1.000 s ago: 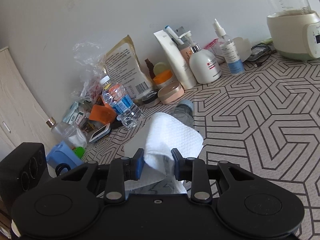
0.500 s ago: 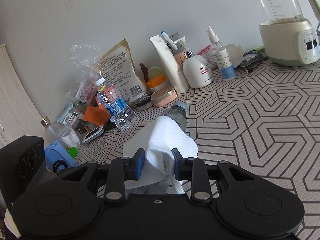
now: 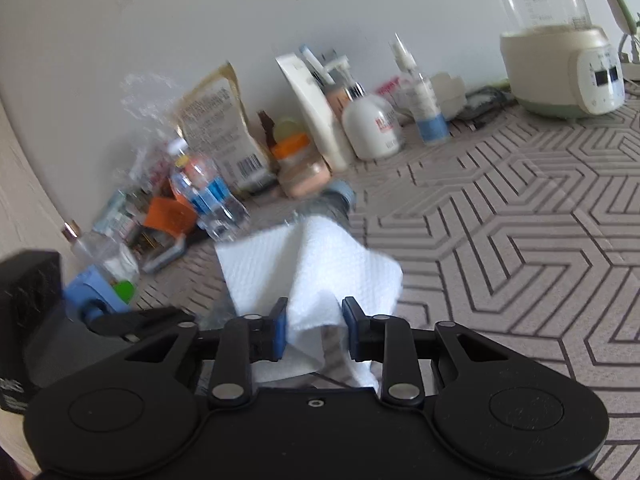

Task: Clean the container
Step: 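Wrap the towel over the bottle body again and rub with the right tool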

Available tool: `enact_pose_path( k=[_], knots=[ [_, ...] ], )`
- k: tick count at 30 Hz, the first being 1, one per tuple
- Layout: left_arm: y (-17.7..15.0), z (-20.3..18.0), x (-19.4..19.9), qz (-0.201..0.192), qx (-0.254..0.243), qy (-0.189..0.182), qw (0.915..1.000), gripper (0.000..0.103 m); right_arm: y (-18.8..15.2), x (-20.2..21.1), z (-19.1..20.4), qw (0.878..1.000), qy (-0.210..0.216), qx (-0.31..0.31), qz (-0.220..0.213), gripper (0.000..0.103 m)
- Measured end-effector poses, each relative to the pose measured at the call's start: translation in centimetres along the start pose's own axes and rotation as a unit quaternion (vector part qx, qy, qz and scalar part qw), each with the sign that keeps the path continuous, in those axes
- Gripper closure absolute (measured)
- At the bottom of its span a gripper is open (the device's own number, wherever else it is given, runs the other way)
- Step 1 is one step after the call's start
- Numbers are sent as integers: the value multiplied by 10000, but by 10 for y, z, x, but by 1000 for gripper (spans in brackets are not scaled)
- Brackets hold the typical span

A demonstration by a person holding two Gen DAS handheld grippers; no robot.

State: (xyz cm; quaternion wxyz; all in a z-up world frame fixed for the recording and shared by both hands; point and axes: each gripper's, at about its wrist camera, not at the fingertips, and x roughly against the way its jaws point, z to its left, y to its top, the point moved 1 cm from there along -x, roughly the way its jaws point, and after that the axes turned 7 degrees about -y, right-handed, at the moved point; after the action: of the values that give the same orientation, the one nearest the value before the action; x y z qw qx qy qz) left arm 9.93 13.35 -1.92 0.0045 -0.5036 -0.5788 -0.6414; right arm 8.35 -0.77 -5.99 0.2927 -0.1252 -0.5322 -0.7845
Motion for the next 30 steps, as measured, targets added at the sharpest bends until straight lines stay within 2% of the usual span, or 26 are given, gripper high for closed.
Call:
enact_pose_path(
  k=[8, 18, 22, 25, 30],
  knots=[
    [0, 0, 0, -1, 0, 8, 10000, 12, -4, -1, 0, 10000, 28, -10, 59, 72],
    [1, 0, 1, -60, 8, -62, 10000, 13, 11, 9, 4, 9952, 933, -289, -41, 72],
    [1, 1, 2, -96, -2, -55, 9999, 13, 13, 8, 15, 9971, 744, -26, -181, 70],
    [1, 1, 2, -111, -4, -44, 9999, 15, 13, 7, 14, 9968, 775, -74, -184, 71],
    [1, 2, 2, -129, 30, -49, 9999, 16, 11, 10, 9, 9969, 764, -81, -176, 76]
  ],
)
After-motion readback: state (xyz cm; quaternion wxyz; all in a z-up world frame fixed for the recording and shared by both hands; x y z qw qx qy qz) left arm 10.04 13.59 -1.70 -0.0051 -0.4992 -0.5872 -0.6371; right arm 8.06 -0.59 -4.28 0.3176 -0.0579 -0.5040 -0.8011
